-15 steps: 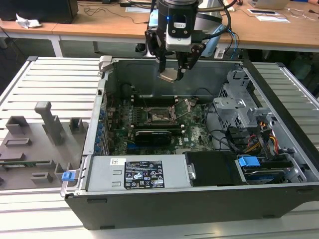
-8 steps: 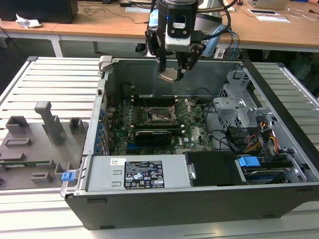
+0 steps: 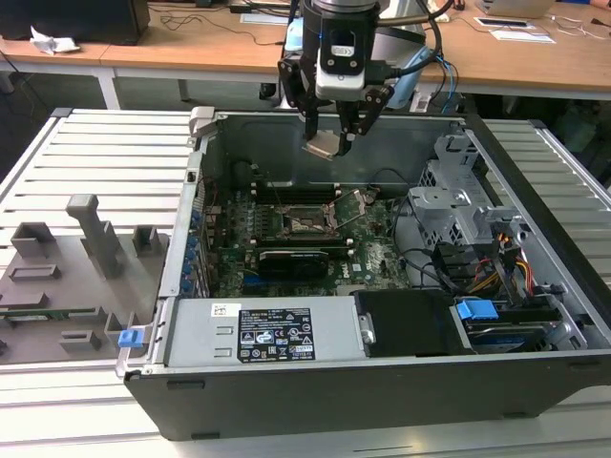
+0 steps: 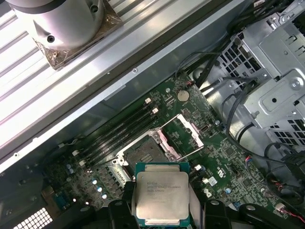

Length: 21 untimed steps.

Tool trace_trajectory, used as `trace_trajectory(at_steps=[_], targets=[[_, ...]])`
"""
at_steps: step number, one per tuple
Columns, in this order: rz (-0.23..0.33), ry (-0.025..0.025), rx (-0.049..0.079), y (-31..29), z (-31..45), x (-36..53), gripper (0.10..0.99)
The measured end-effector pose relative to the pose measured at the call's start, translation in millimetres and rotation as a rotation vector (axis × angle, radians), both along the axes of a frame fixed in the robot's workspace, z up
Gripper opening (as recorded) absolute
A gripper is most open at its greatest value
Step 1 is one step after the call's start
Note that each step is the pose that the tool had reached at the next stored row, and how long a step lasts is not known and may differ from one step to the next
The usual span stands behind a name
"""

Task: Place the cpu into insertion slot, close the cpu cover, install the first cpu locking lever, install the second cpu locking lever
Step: 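Place the cpu into insertion slot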

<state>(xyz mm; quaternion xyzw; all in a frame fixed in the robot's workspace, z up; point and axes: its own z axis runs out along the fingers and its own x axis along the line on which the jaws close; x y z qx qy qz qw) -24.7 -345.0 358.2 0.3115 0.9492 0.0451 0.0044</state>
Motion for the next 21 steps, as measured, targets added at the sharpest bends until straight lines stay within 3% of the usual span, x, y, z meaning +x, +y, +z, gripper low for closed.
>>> trace_trajectory(at_steps=[7, 21], targets=[[-0.029, -0.0001, 0.000, 0.0, -0.4, 0.0, 0.533], [-0.151, 0.0000, 0.000, 0.0, -1.3, 0.0, 0.533]])
